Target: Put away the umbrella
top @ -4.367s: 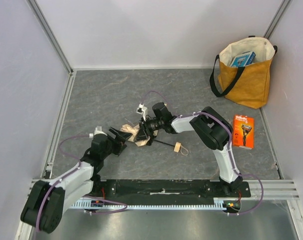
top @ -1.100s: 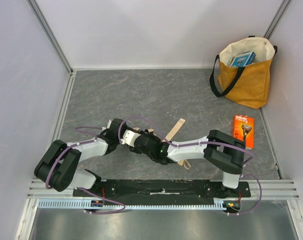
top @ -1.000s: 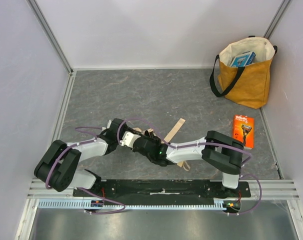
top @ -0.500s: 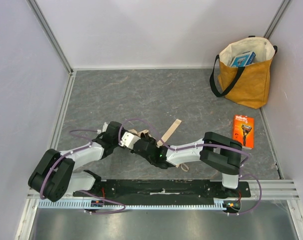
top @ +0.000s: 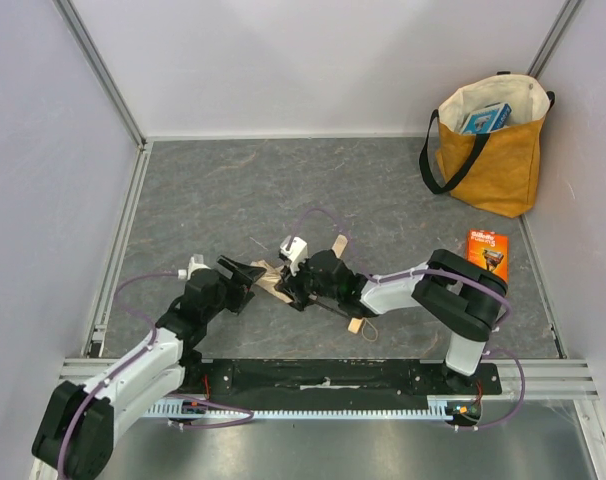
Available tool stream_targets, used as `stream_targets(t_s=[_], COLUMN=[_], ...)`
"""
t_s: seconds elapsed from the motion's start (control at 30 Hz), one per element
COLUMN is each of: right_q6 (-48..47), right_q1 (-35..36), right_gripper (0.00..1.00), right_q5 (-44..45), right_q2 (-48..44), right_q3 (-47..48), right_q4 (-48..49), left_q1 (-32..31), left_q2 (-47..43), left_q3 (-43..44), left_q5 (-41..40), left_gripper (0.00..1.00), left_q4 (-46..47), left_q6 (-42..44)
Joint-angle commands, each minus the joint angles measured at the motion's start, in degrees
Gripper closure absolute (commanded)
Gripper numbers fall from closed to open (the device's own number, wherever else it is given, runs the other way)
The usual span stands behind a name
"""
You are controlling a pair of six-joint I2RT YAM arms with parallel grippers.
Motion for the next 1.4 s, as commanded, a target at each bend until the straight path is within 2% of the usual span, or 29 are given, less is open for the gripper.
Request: stream_targets(t_s=[0.0, 0.17, 0.43, 0.57, 0.73, 0.87, 1.0, 1.2, 1.33, 1.37], right_q6=[8.53, 13.27, 23.11, 27.25, 31.82, 32.79, 35.43, 36.13, 36.4, 36.22], right_q1=[-1.65, -3.67, -10.09, -12.11, -13.43, -13.87, -14.75, -15.01, -15.19, -15.19], right_gripper=[1.0, 1.0, 1.0, 1.0, 1.0, 1.0, 1.0, 1.0, 1.0, 1.0], right_q5=[-8.65, -13.49, -27.8, -31.86, -35.99, -37.92, -39.07, -40.47, -41.35, -41.62], right_q2=[3.32, 6.39, 14.21, 17.91, 21.87, 23.27, 24.42, 24.68, 24.16, 24.07], right_q3=[-4.3, -5.54, -2.11, -1.76, -0.79, 0.17, 0.61, 1.67, 2.2, 2.46], right_q4=[-0.38, 4.02, 5.16, 9.37, 13.16, 13.69, 16.06, 15.98, 15.36, 14.84], left_q1=[0.65, 1.18, 1.09, 0.83, 0.91, 1.0, 1.0, 0.83, -0.49, -0.75], left_q2=[-4.75, -8.8, -3.53, -8.43, -13.73, -6.1, 4.45, 10.08, 17.37, 19.56], left_q3=[-0.98, -2.48, -0.8, -3.09, -6.6, -4.51, 2.43, 3.14, 9.29, 10.08], left_q5=[2.66, 3.81, 6.8, 4.17, 1.7, 2.05, 1.79, 0.91, -3.48, -3.4], left_gripper=[0.08, 0.07, 0.06, 0.05, 0.05, 0.05, 0.06, 0.03, 0.04, 0.05], left_q4=[-2.84, 0.76, -0.82, -2.57, 0.49, 2.52, -4.49, -3.72, -13.98, -13.91], left_q6=[4.28, 4.89, 4.54, 3.58, 2.26, 1.73, 2.26, -2.04, -5.46, -5.74])
